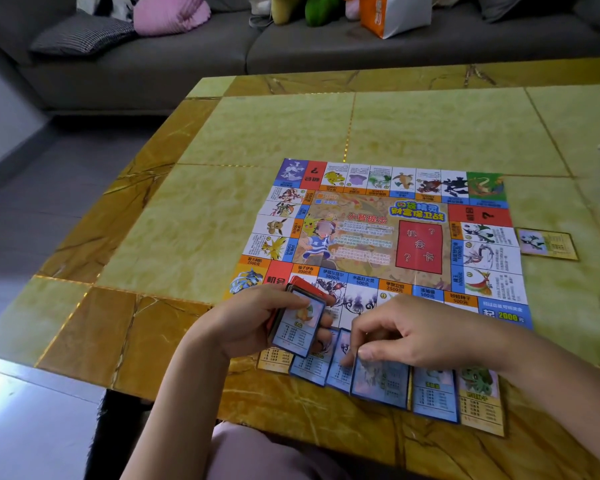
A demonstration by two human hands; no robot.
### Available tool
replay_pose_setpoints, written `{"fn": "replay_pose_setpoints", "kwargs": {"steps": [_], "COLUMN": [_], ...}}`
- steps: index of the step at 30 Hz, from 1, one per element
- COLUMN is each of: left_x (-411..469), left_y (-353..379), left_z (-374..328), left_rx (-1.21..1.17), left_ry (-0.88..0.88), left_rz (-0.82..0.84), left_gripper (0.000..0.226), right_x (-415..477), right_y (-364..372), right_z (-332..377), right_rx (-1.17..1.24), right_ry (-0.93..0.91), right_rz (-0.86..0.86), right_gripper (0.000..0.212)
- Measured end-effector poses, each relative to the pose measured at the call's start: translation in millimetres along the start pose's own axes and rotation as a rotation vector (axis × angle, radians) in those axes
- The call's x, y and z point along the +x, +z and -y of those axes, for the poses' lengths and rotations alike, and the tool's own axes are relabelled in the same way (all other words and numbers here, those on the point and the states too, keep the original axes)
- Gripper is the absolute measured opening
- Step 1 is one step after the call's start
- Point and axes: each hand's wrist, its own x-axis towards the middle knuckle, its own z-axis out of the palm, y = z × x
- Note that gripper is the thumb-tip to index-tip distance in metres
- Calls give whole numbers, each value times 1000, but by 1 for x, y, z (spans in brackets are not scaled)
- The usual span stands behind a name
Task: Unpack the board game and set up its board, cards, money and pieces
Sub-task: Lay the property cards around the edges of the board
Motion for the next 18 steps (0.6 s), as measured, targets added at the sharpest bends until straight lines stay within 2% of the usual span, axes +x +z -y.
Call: {"fn": "replay_pose_setpoints", "kwargs": {"steps": [4, 6, 9, 13, 16, 18], "left_x": [-2, -3, -7, -13, -17, -21], "left_y": [1, 0, -6, -14, -28, -37], "left_z": [-1, -1, -2, -7, -10, -11], "left_rx": [2, -8, -62, -196, -375, -471], "left_ry": [16, 34, 96, 225, 348, 395], "left_rz": [3, 3, -28, -171, -228, -296], "left_gripper": [36, 31, 33, 35, 58, 60], "right_x": [0, -2, -1, 12, 23, 29], "right_y": [-1, -2, -10, -21, -26, -28], "right_z": [-1, 2, 5, -2, -5, -6], "right_rx": [43, 163, 447, 734, 830, 834], "right_ry": [-11, -45, -76, 48, 83, 66], "right_rz": [11, -46, -297, -630, -745, -762], "right_gripper": [14, 13, 13, 11, 9, 9]}}
